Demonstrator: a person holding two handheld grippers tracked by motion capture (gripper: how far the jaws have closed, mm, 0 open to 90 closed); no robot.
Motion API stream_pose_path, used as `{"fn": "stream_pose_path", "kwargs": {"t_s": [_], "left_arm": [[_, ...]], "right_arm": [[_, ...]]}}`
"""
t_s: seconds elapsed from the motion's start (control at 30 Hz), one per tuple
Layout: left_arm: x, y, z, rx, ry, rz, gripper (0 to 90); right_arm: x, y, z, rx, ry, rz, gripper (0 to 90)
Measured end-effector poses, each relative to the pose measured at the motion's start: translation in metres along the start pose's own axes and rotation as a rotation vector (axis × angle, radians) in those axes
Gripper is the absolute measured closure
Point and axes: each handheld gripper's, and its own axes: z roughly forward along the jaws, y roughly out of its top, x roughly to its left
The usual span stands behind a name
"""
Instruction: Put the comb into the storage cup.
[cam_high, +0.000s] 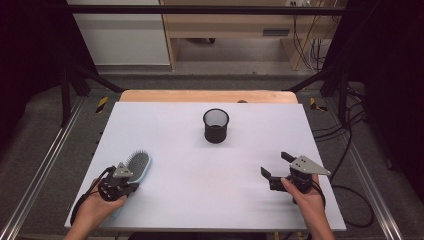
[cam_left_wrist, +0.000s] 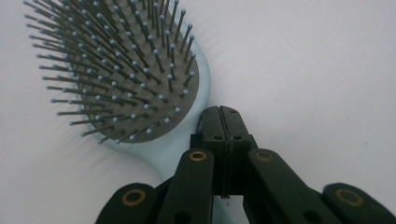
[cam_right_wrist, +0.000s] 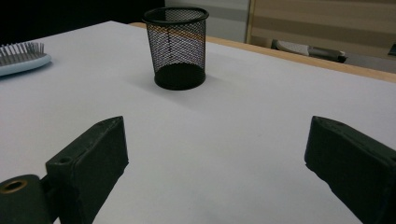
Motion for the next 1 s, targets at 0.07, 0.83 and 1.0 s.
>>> {"fn": "stream_pose_path", "kwargs": {"t_s": [0.07,0.83,1.0], "left_arm": [[0.002,-0.001,-0.001,-0.002,-0.002,-0.008,90.0],[-0.001,0.008,-0.053,-0.220,0.153,-0.172,55.4],[0.004,0.004,-0.049,-0.216,0.185,-0.244,29.3]], "right_arm": [[0.000,0.000,0.000,0.002,0.000,0.000,6.0],[0.001,0.001,0.001,0.009,0.000,-0.004,5.9],[0.002,0.002,0.000,0.005,0.002,-0.007,5.9]]}}
